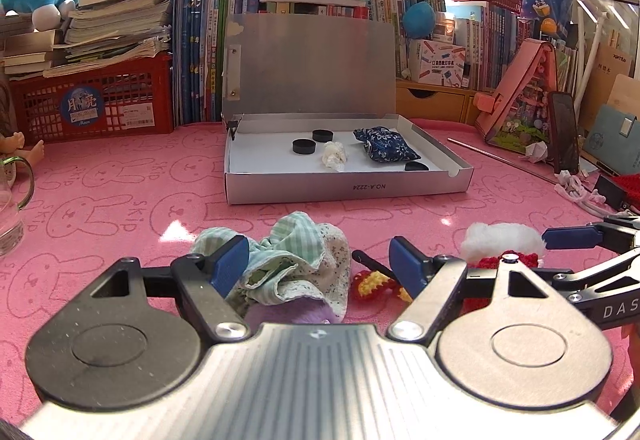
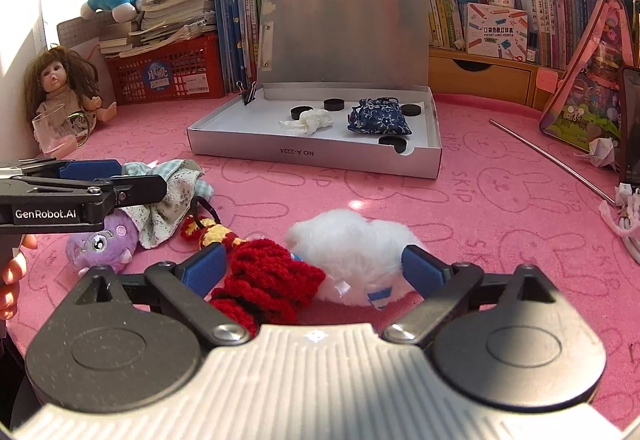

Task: Organize objects
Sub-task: 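Move the left tool to the green cloth while the right tool approaches the red knitted toy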

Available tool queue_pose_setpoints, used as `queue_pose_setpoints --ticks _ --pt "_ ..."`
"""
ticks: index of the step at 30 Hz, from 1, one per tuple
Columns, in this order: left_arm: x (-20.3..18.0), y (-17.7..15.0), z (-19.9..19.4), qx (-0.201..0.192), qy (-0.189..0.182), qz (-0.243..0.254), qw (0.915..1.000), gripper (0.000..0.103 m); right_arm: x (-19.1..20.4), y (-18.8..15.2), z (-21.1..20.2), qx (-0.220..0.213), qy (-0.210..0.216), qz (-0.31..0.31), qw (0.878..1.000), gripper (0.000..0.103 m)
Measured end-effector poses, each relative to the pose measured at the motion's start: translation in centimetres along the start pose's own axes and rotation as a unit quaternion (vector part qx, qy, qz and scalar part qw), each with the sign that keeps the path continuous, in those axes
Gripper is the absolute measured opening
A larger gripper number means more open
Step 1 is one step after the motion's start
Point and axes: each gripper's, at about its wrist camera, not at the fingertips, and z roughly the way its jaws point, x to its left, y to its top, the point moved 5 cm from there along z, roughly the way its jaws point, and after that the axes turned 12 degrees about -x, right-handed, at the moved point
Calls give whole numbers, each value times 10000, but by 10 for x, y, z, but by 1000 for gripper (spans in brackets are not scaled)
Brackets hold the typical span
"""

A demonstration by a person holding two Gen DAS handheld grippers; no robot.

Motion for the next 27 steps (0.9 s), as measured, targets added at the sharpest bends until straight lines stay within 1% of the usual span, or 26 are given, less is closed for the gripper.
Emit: queue_pose_setpoints --ticks 2,5,7,11,14,20,27 --pt "0 -2 -6 -61 38 54 10000 81 1 -2 -6 -50 -17 75 10000 98" --pt "2 -5 -12 -122 173 41 9998 86 5 -6 -14 -99 -29 122 9999 98" --pt "7 -9 -15 -139 315 -82 9994 87 10 -10 -17 -112 -47 89 9999 98" --pt "15 -18 -18 -66 467 -380 9982 87 19 -18 -17 -45 -4 95 9999 98" --pt "20 -24 -18 11 553 -496 9972 87 23 -23 -15 4 14 146 9999 98" --pt "22 -37 -14 186 585 -556 9966 87 26 -31 -11 42 -16 188 9998 98" --pt "22 -42 -10 280 626 -597 9959 87 27 -37 -8 96 -38 219 9997 98"
